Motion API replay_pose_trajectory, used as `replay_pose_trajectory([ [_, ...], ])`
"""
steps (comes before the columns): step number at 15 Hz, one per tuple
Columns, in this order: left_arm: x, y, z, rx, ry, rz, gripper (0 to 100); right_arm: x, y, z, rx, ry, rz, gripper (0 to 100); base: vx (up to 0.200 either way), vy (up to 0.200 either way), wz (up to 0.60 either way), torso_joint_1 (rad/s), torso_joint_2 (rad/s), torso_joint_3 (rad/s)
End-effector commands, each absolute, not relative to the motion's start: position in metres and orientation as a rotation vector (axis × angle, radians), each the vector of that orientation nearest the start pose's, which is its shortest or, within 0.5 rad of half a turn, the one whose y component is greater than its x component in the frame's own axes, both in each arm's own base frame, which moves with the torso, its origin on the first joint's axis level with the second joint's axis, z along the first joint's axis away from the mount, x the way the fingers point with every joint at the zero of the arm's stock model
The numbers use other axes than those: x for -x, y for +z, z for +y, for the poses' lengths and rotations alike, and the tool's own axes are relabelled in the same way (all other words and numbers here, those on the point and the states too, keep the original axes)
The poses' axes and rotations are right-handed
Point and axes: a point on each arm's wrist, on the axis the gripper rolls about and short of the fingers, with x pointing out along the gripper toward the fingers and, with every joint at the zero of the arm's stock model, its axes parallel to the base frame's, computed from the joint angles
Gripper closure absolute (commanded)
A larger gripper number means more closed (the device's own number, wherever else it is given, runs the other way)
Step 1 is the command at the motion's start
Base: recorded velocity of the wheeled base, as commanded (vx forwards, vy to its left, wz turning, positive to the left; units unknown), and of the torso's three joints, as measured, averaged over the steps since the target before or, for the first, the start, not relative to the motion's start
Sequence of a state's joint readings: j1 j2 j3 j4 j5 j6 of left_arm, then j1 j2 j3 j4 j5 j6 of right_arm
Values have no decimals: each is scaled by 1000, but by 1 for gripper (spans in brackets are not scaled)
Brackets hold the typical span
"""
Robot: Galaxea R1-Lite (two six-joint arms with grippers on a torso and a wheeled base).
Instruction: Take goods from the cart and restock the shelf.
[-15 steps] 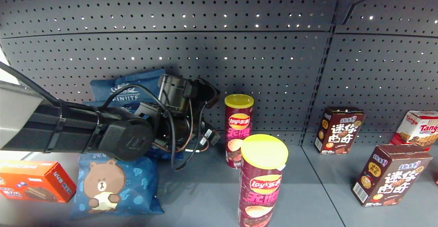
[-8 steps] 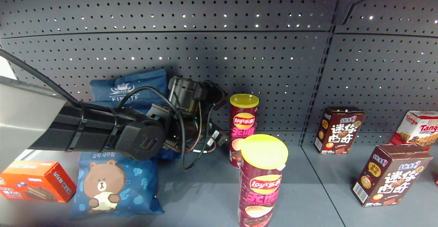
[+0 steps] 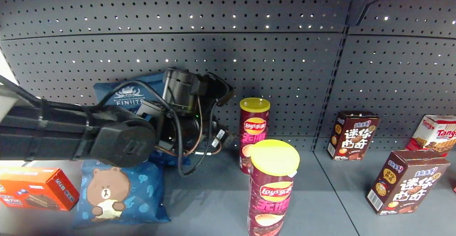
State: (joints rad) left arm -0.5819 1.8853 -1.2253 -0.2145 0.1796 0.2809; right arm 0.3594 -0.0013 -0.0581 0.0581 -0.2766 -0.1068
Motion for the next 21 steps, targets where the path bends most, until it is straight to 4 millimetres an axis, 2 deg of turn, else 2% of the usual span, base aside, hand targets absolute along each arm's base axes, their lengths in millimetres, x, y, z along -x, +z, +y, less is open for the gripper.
replay_pose_trajectory([
  [1,-288,229,-180,-404,-431,276,0,24,86,-16,107,80,-4,0,0,0,0,0,0,0],
  [2,-268,246,-165,-389,-418,236,0,24,85,-16,106,66,-2,0,0,0,0,0,0,0],
  [3,-262,248,-160,-389,-415,232,0,25,86,-16,107,57,1,0,0,0,0,0,0,0],
  [4,-245,253,-138,-387,-389,227,0,28,94,-16,115,69,-3,0,0,0,0,0,0,0],
  [5,-230,254,-123,-384,-371,231,0,24,120,-14,128,128,28,0,0,0,0,0,0,0],
  [6,-223,254,-116,-383,-365,234,0,21,136,-12,129,171,32,0,0,0,0,0,0,0],
  [7,-211,255,-106,-376,-363,230,0,10,169,-6,130,244,47,0,0,0,0,0,0,0],
  [9,-207,258,-101,-367,-349,205,0,-8,201,2,156,323,73,0,0,0,0,0,0,0],
  [11,-199,264,-92,-359,-330,189,0,-36,225,15,190,436,120,0,0,0,0,0,0,0],
  [13,-194,257,-91,-362,-337,196,0,-58,228,30,221,539,181,0,0,0,0,0,0,0],
  [15,-183,244,-85,-363,-337,228,0,-81,209,57,269,667,252,0,0,0,0,0,0,0],
  [18,-178,237,-81,-341,-356,200,0,-105,176,82,288,695,281,0,0,0,0,0,0,0],
  [21,-173,235,-78,-335,-371,198,0,-113,166,96,286,731,298,0,0,0,0,0,0,0],
])
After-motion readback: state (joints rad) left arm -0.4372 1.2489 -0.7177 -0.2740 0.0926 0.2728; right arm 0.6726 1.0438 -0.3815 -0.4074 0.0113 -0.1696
